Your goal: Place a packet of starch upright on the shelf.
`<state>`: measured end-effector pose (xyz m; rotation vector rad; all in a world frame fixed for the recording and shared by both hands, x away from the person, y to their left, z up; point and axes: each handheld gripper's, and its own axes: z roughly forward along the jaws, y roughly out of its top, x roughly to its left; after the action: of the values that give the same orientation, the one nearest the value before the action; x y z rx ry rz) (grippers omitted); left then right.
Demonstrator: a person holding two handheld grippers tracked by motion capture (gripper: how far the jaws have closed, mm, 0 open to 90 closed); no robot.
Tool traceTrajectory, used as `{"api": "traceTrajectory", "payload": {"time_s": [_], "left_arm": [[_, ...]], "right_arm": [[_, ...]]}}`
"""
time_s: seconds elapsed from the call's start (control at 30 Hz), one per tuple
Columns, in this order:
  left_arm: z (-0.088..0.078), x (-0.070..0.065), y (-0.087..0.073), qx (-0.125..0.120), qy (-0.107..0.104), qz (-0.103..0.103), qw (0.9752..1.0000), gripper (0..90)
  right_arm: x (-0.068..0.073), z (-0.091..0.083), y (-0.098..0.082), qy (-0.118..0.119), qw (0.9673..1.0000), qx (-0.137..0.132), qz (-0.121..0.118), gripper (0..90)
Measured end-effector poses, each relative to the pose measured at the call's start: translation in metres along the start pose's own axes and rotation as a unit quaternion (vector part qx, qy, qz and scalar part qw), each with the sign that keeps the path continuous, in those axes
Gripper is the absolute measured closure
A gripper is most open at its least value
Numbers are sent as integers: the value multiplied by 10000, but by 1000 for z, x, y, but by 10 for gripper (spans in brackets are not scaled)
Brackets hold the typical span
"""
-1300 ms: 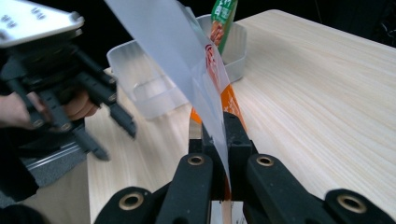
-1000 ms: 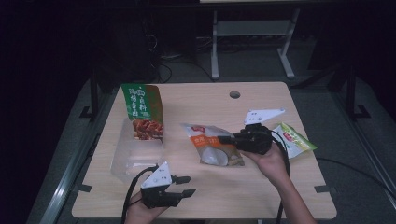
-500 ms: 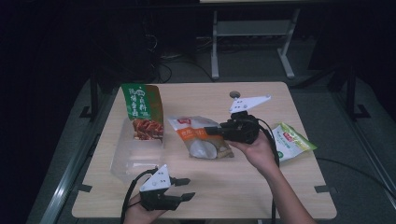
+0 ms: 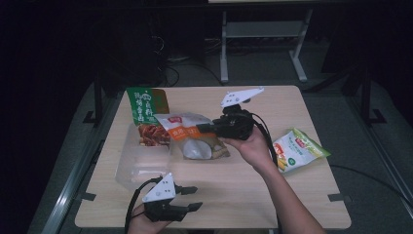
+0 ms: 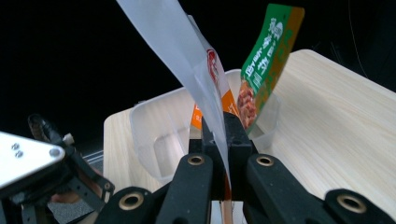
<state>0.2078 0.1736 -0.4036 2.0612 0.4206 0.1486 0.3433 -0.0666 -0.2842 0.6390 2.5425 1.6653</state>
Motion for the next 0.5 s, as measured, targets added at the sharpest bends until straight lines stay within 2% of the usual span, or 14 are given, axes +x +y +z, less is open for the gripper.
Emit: {"api": "traceTrajectory", "payload": {"time_s": [0.3, 0.5], "left_arm": [[-2, 1, -1, -31, -28, -13, 10000, 507], [0, 0, -1, 58, -29, 71, 10000, 502]], "right_arm": [[2, 24, 19, 167, 9999, -18, -5, 900], [5, 47, 31, 294, 9996, -41, -38, 900]]}}
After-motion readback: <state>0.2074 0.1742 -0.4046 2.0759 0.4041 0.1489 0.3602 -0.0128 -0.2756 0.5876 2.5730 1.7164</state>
